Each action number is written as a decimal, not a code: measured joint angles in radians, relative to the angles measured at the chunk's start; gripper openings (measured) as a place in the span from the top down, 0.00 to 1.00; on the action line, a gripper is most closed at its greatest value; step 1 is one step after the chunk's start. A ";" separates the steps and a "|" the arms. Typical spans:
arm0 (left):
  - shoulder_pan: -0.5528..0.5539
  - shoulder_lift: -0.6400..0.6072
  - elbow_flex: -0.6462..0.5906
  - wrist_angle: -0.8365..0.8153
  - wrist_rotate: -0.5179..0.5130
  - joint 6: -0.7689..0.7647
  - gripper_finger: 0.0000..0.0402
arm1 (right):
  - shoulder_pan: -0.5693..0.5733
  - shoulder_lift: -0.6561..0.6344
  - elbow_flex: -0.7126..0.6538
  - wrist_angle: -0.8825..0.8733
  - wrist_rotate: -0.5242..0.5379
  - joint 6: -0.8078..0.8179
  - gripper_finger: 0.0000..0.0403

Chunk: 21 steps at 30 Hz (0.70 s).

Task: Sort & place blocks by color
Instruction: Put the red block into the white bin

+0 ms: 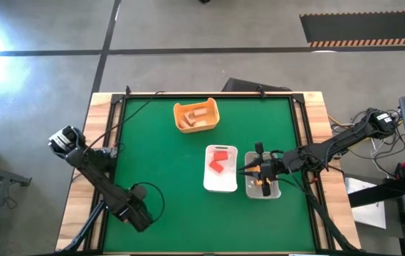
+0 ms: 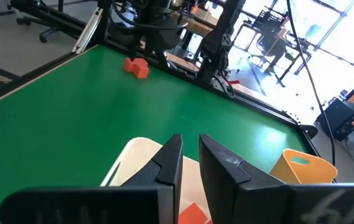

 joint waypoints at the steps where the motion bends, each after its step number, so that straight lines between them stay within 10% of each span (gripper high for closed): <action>1: 0.000 0.000 -0.004 0.015 0.000 0.002 0.51 | 0.000 0.000 0.000 0.000 0.000 -0.001 0.89; 21: -0.011 0.000 -0.140 0.106 0.001 0.112 0.36 | 0.000 0.000 0.000 -0.007 0.000 -0.002 0.89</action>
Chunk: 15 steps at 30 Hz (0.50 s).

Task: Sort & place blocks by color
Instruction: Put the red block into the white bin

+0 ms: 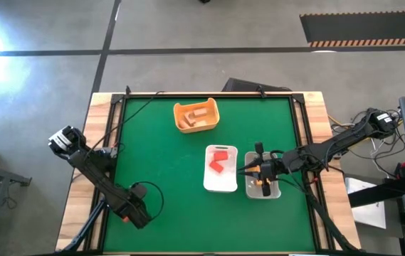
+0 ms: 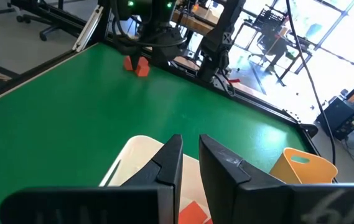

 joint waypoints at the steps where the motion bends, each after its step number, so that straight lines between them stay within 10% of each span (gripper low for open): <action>1: -0.002 0.000 -0.006 0.003 0.000 0.000 0.36 | 0.000 0.000 0.000 0.000 0.000 0.000 0.89; 15: -0.009 0.000 -0.008 0.009 0.001 0.003 0.67 | 0.000 0.000 0.000 -0.001 0.000 0.000 0.89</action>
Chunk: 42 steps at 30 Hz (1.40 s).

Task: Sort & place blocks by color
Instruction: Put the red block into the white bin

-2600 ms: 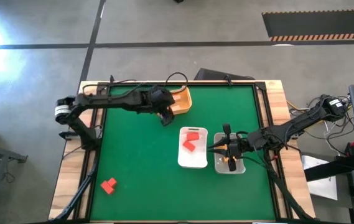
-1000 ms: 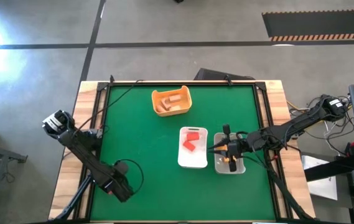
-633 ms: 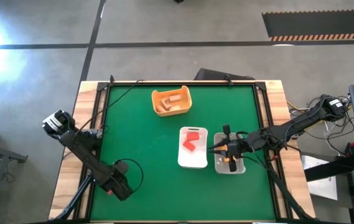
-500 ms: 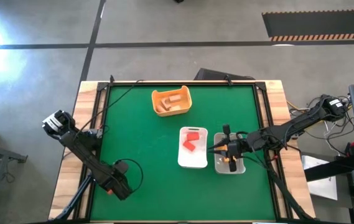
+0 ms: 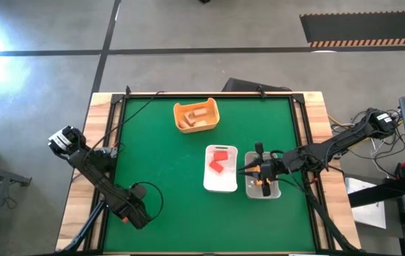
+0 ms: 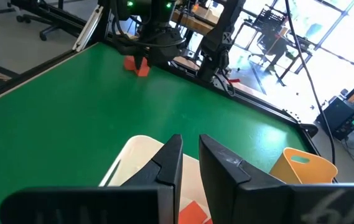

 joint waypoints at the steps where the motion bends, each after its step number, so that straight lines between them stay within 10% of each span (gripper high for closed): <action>1: 0.000 0.000 0.000 0.000 0.000 0.000 0.69 | 0.000 0.000 0.000 0.000 0.000 0.000 0.89; 7: 0.008 0.000 0.027 0.003 -0.085 0.006 0.71 | 0.000 0.000 0.000 0.000 0.000 0.000 0.89; 14: 0.052 -0.012 0.133 0.002 -0.451 0.148 0.71 | 0.000 0.000 0.000 0.000 0.000 -0.006 0.89; 21: 0.164 -0.036 0.241 0.331 -0.803 0.786 0.71 | 0.000 0.012 0.001 0.038 -0.013 -0.070 0.89; 30: 0.365 -0.052 0.244 0.899 -0.682 1.586 0.71 | 0.002 0.060 0.001 0.121 -0.042 -0.143 0.89; 42: 0.623 0.153 0.231 0.943 -0.659 1.691 0.71 | 0.002 -0.086 0.001 0.025 -0.018 -0.075 0.89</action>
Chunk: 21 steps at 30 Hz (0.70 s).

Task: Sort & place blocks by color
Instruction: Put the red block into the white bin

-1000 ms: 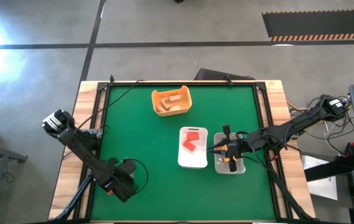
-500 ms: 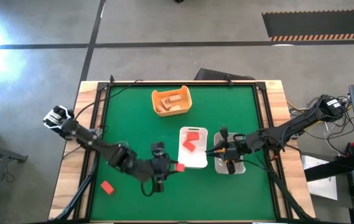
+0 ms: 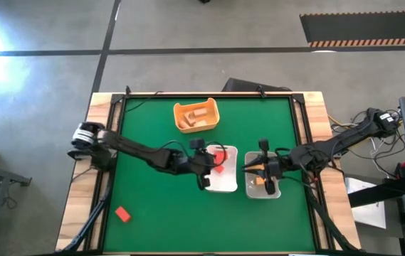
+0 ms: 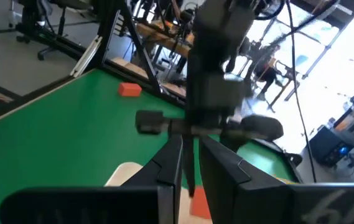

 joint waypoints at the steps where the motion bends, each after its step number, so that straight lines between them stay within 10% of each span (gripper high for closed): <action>1: 0.005 0.018 0.000 0.000 0.005 -0.005 0.71 | 0.000 -0.006 0.000 -0.011 0.000 0.009 0.89; 21: 0.004 0.062 0.009 0.005 0.050 -0.067 0.54 | 0.000 0.043 0.000 -0.020 0.000 0.090 0.89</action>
